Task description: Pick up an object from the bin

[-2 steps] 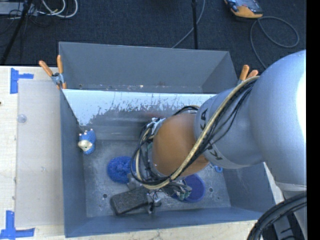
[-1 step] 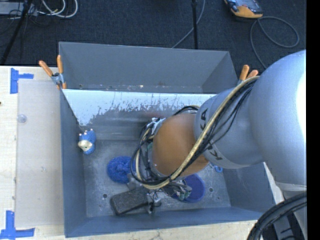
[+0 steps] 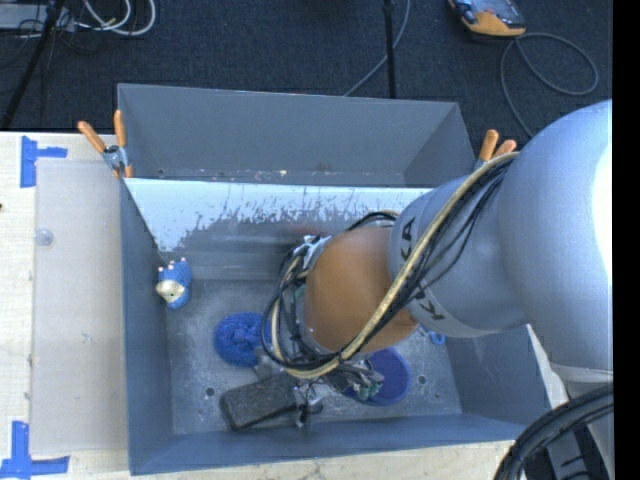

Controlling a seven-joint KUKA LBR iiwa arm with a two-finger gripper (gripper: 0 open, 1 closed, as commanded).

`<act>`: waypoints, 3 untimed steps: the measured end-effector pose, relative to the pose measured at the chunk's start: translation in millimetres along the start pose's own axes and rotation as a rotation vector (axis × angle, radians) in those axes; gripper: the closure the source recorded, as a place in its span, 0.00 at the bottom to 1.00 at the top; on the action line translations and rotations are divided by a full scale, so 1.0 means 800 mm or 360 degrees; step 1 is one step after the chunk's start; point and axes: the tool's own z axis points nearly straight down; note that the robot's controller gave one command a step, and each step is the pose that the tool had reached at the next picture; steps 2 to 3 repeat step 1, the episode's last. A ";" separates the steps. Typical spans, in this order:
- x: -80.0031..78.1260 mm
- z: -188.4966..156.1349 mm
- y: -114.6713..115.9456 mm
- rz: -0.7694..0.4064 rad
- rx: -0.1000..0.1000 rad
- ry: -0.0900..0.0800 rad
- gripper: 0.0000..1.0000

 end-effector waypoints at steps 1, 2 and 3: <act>0.000 0.000 0.000 0.0001 0.0000 0.0000 1.00; 0.000 0.000 0.000 0.0001 0.0000 0.0000 1.00; 0.000 0.000 0.000 0.0001 0.0000 0.0000 1.00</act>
Offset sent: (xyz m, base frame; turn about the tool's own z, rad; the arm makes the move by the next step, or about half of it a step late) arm 0.0000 0.0000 0.0000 0.0000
